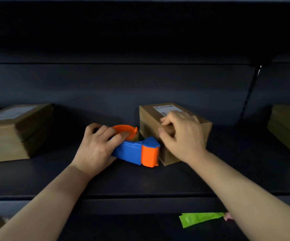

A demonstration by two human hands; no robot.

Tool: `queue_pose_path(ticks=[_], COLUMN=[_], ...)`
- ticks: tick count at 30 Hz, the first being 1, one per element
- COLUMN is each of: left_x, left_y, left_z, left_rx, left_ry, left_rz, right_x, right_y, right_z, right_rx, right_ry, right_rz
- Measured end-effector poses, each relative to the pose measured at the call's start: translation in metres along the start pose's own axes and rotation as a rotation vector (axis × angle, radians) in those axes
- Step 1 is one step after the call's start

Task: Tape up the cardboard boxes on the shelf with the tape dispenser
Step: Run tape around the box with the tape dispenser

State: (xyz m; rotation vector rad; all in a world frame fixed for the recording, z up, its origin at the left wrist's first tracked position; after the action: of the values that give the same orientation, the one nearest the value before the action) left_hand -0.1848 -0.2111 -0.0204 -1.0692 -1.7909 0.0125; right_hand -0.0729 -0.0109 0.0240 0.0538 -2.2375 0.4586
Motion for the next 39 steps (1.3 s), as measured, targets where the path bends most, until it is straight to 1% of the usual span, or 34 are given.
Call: queue_pose_path(ticks=[2,3,4,6,7,8,10,12,17,19,21,22,24,26,28,32,39], left_x=[0.002,0.003,0.004,0.005,0.004,0.004,0.003,0.003,0.002,-0.004,-0.012,-0.015,-0.014,-0.008,-0.009,-0.019,-0.014], left_y=[0.007,0.01,0.011,0.01,0.01,0.009,0.008,0.008,0.009,-0.008,-0.03,-0.036,-0.034,-0.025,-0.027,-0.046,-0.039], left_z=[0.0,0.0,0.0,0.0,0.0,0.0,0.0,0.0,0.002,0.004,0.004,0.004,0.006,0.008,0.012,0.013,0.016], left_rx=[0.011,0.008,0.001,-0.009,-0.011,-0.014,-0.019,-0.025,-0.069,-0.049,0.007,0.025,0.023,0.008,0.02,0.076,0.113], left_ry=[0.011,0.016,0.02,0.02,0.016,0.011,0.016,0.02,0.02,-0.011,-0.031,-0.03,-0.017,-0.012,-0.022,-0.076,-0.125], left_rz=[0.079,0.104,0.113,0.096,0.083,0.075,0.074,0.089,0.097,0.002,-0.142,-0.184,-0.192,-0.174,-0.188,-0.317,-0.33], right_x=[0.011,0.017,0.026,0.041,0.044,0.046,0.045,0.043,0.04,0.033,0.023,0.018,0.012,0.009,0.007,0.002,0.001], right_y=[0.0,-0.003,-0.006,-0.013,-0.015,-0.015,-0.009,-0.003,-0.008,-0.005,0.006,0.015,0.026,0.032,0.035,0.044,0.048], right_z=[-0.011,-0.013,-0.011,0.001,0.009,0.016,0.02,0.015,0.006,-0.013,-0.039,-0.053,-0.074,-0.081,-0.083,-0.085,-0.085], right_rx=[0.091,0.054,-0.056,-0.314,-0.374,-0.38,-0.283,-0.225,-0.135,-0.109,-0.102,-0.103,-0.081,-0.04,-0.031,0.026,0.082], right_ry=[-0.128,-0.217,-0.308,-0.449,-0.502,-0.554,-0.648,-0.715,-0.766,-0.793,-0.806,-0.804,-0.797,-0.776,-0.762,-0.735,-0.732], right_rz=[0.081,0.145,0.207,0.262,0.279,0.297,0.327,0.312,0.203,0.18,0.202,0.238,0.322,0.359,0.343,0.356,0.349])
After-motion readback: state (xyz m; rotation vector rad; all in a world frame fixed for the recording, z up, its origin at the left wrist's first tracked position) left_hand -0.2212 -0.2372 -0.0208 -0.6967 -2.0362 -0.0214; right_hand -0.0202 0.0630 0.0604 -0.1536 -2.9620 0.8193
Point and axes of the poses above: each hand's wrist, its own x-axis towards the middle knuckle, its own z-axis out of the palm, y = z × x, the point moved 3 cm from there along x, towards the middle knuckle, and after that the axes turned 11 degrees about x, right-handed, at the moved point
